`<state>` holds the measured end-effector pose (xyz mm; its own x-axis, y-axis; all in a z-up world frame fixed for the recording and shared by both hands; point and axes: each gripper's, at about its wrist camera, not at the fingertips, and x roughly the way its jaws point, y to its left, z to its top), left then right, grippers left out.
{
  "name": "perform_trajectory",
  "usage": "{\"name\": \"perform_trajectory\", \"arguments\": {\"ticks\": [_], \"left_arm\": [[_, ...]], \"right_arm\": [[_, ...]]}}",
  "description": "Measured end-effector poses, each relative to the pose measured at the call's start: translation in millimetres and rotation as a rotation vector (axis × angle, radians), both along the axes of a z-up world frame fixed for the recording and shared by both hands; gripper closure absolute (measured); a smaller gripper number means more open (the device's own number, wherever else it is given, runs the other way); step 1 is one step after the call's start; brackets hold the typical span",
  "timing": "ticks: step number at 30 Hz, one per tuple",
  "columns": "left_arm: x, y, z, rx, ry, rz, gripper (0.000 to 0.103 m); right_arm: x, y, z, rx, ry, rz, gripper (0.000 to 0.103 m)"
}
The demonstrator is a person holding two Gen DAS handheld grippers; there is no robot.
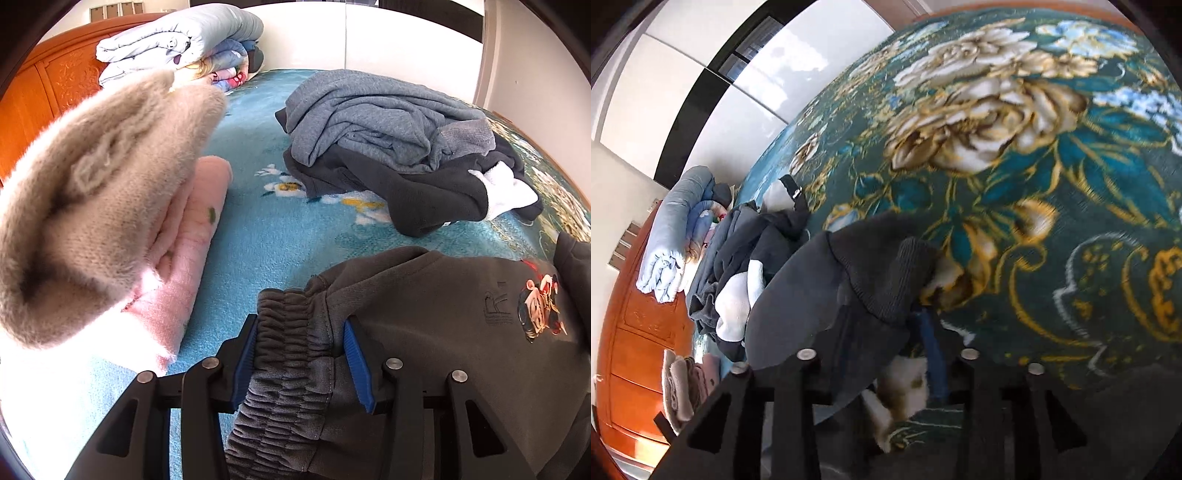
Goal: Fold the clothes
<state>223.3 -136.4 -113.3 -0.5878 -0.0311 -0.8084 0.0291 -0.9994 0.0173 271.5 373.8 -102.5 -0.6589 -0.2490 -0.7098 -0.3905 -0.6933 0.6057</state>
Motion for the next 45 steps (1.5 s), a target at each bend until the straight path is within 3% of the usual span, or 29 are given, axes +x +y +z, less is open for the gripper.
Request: {"name": "perform_trajectory", "arguments": {"ticks": [3, 4, 5, 13, 19, 22, 24, 26, 28, 31, 33, 39, 42, 45], "left_arm": [[0, 1, 0, -0.010, -0.001, 0.001, 0.055], [1, 2, 1, -0.013, 0.003, 0.001, 0.055], [1, 2, 3, -0.013, 0.012, 0.000, 0.055], [-1, -4, 24, 0.025, 0.095, 0.027, 0.057], [-9, -8, 4, 0.048, -0.015, 0.042, 0.057], [-3, -9, 12, 0.067, -0.031, 0.033, 0.055], [2, -13, 22, 0.102, -0.035, 0.027, 0.054], [11, -18, 33, 0.138, -0.022, 0.029, 0.051], [23, -24, 45, 0.175, -0.013, 0.019, 0.048], [49, -36, 57, 0.183, -0.001, 0.000, 0.044], [73, -48, 56, 0.177, -0.009, 0.012, 0.041], [133, -91, 15, 0.278, -0.155, 0.068, 0.038], [143, -101, -4, 0.417, -0.238, 0.098, 0.038], [147, -104, -10, 0.476, -0.279, 0.157, 0.037]], "right_arm": [[-6, -1, -4, 0.003, -0.015, -0.030, 0.057], [-4, 6, -1, 0.025, -0.014, -0.050, 0.065], [-1, 13, 2, 0.048, -0.013, -0.071, 0.083], [21, 67, 27, 0.227, -0.001, -0.233, 0.087], [37, 108, 44, 0.360, 0.006, -0.354, 0.087], [41, 117, 18, 0.299, -0.048, -0.342, 0.084], [46, 121, 27, 0.235, 0.000, -0.345, 0.080], [55, 122, 48, 0.211, 0.051, -0.325, 0.065], [68, 111, 76, 0.215, 0.123, -0.289, 0.060], [109, 95, 104, 0.231, 0.201, -0.249, 0.049], [144, 85, 106, 0.221, 0.209, -0.253, 0.046], [239, 72, 49, 0.080, 0.105, -0.291, 0.044], [255, 63, 12, -0.049, 0.072, -0.268, 0.044], [250, 51, -2, -0.115, 0.083, -0.245, 0.044]]}}
